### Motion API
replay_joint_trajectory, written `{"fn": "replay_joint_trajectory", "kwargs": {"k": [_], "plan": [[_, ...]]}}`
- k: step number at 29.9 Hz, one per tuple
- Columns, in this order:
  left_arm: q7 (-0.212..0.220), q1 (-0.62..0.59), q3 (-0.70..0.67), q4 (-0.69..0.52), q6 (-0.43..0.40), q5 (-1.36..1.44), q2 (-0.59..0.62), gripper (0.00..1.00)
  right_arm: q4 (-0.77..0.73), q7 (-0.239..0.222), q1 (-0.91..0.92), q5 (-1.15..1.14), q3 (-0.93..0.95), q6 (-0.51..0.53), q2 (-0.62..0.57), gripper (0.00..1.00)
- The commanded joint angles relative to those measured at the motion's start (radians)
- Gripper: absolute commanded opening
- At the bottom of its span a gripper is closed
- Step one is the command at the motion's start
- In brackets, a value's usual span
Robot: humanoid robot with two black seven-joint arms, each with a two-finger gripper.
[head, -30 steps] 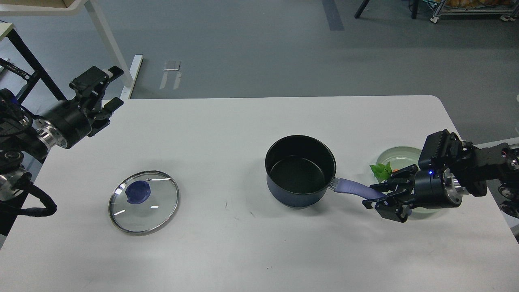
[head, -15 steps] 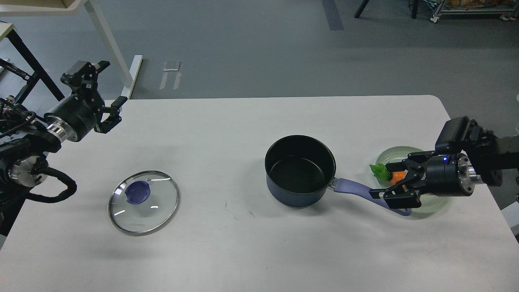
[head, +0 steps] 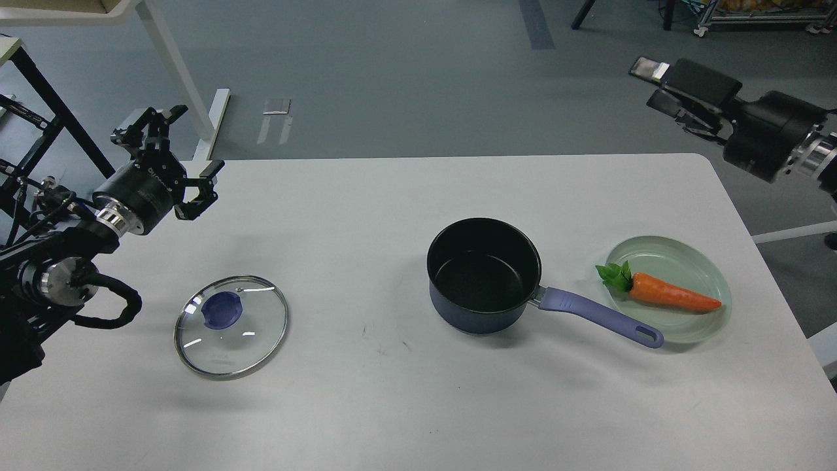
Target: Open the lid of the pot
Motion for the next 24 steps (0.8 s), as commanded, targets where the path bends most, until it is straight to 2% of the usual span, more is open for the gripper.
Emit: {"fn": "replay_joint_trajectory", "kwargs": {"k": [1, 7, 12, 24], "plan": [[0.003, 0.032, -0.037, 0.015, -0.011, 0.002, -0.034, 0.99, -0.076, 0.000, -0.048, 0.257, 0.005, -0.033, 0.084, 0.99], [0.011, 0.047, -0.040, 0.021, -0.014, 0.003, -0.060, 0.99, -0.166, 0.000, -0.179, 0.510, 0.066, -0.028, 0.223, 0.99], [0.016, 0.049, -0.057, 0.055, -0.038, 0.003, -0.077, 0.99, -0.198, 0.000, -0.337, 0.526, 0.235, -0.020, 0.324, 1.00], [0.017, 0.059, -0.083, 0.053, -0.043, 0.011, -0.094, 0.99, -0.220, 0.000, -0.392, 0.527, 0.286, -0.019, 0.360, 1.00]]}}
